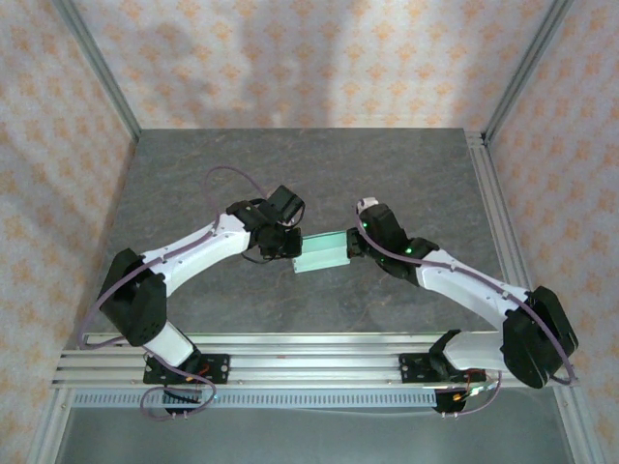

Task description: Fold the paper box

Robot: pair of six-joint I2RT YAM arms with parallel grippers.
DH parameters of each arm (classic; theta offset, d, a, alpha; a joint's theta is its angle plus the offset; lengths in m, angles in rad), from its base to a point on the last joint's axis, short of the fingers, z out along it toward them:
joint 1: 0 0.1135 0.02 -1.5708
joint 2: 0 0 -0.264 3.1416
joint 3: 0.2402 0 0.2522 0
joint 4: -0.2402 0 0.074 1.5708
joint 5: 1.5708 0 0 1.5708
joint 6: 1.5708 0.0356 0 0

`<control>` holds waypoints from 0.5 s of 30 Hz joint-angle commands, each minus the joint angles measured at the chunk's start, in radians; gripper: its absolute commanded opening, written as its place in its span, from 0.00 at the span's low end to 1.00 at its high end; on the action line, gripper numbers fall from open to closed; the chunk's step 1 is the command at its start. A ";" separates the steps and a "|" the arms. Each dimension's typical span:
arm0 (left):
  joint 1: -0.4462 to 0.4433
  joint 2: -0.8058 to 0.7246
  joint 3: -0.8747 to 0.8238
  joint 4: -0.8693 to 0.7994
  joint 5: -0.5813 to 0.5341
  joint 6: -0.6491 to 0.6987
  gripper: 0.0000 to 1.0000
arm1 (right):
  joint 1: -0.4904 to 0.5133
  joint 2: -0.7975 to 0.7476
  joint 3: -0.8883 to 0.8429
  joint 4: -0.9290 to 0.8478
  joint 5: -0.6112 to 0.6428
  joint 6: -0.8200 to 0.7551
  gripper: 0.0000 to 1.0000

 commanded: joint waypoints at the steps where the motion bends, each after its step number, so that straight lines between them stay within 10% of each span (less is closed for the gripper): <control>1: 0.005 0.001 -0.018 -0.009 0.010 -0.014 0.27 | 0.010 -0.003 -0.021 -0.018 0.011 -0.020 0.00; 15: 0.028 -0.101 -0.003 0.021 0.027 0.011 0.84 | 0.010 -0.009 -0.023 -0.024 0.019 -0.029 0.00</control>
